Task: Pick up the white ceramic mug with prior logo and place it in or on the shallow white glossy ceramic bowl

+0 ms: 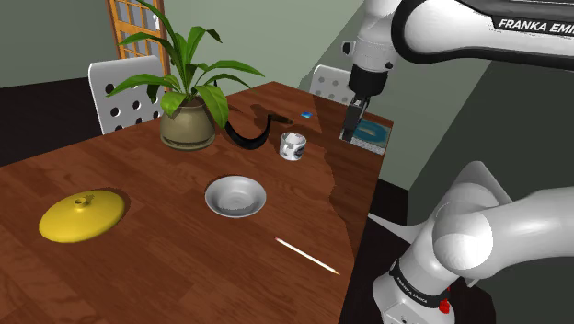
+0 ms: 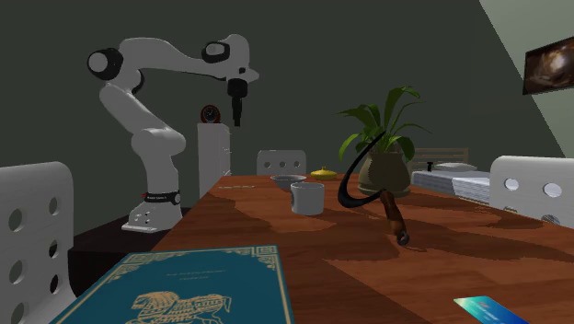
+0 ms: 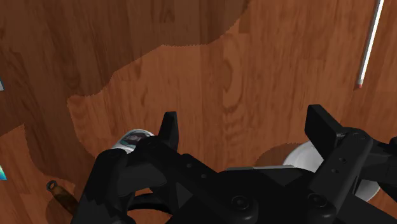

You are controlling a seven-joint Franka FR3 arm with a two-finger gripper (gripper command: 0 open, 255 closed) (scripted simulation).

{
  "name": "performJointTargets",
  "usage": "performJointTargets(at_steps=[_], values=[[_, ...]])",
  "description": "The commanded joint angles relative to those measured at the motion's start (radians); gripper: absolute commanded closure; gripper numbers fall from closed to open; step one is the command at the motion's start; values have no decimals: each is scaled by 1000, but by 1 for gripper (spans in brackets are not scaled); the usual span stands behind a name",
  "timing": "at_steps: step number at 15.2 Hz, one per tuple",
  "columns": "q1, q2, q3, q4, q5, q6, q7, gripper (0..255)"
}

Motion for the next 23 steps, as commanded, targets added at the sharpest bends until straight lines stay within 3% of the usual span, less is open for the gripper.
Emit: performJointTargets(at_steps=[1,13,23], values=[[0,0,0,0,0,0,0,0],[-60,400,-185,124,-20,271,-160,0],[-94,791,-293,371,87,389,-330,0]])
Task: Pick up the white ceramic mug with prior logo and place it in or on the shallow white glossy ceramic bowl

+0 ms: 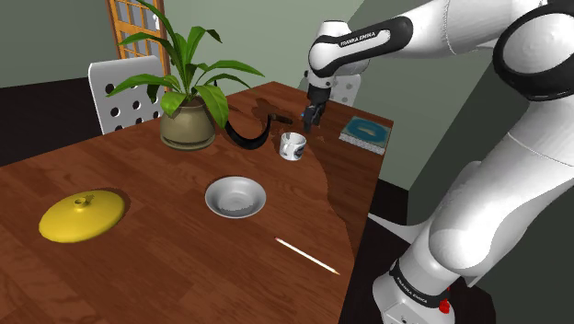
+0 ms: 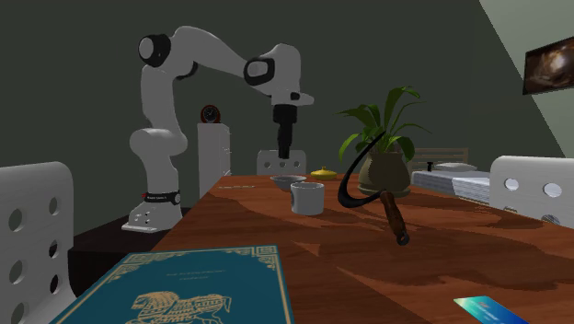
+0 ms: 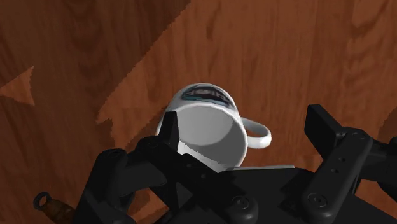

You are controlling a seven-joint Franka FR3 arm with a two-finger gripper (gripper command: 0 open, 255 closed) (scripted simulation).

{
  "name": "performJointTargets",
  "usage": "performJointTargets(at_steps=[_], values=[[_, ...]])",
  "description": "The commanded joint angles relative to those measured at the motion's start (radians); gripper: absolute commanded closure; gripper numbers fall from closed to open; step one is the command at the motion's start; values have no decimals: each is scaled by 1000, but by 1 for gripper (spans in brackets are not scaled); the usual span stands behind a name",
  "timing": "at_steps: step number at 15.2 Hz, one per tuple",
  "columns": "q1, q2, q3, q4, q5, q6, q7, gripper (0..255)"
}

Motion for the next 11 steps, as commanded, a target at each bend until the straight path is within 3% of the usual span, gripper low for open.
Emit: performJointTargets(at_steps=[1,9,11], values=[[-11,83,-15,62,32,13,-38,0],[-85,413,-28,364,164,-5,-164,0],[-86,421,-26,348,166,19,-165,0]])
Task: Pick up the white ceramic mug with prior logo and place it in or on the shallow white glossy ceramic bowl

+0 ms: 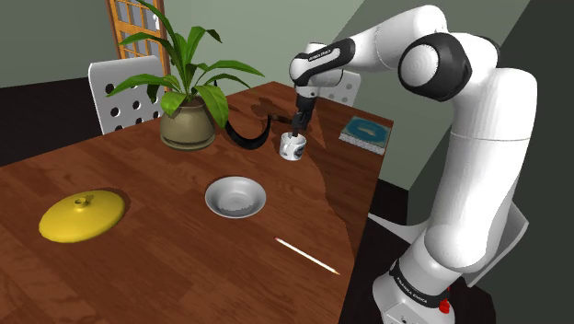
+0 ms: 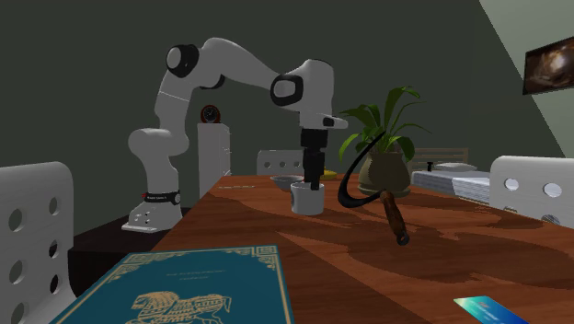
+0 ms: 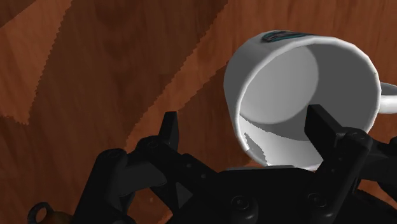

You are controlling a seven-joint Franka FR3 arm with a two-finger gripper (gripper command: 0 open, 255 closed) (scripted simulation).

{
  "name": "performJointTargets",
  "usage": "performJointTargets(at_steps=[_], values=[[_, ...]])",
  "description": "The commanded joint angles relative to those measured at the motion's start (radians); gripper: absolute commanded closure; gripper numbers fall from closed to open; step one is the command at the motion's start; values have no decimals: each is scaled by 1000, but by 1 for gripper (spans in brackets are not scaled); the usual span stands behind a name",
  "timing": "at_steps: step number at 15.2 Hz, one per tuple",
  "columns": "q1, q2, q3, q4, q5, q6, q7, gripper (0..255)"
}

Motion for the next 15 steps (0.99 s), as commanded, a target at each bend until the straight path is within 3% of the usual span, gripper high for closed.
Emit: performJointTargets(at_steps=[1,6,13,14,15], values=[[-3,15,2,-5,6,19,-5,0],[-3,37,5,-37,14,72,-10,0],[-4,38,5,-36,14,72,-10,0],[-4,38,5,-36,14,72,-10,255],[-4,38,5,-36,14,72,-10,255]])
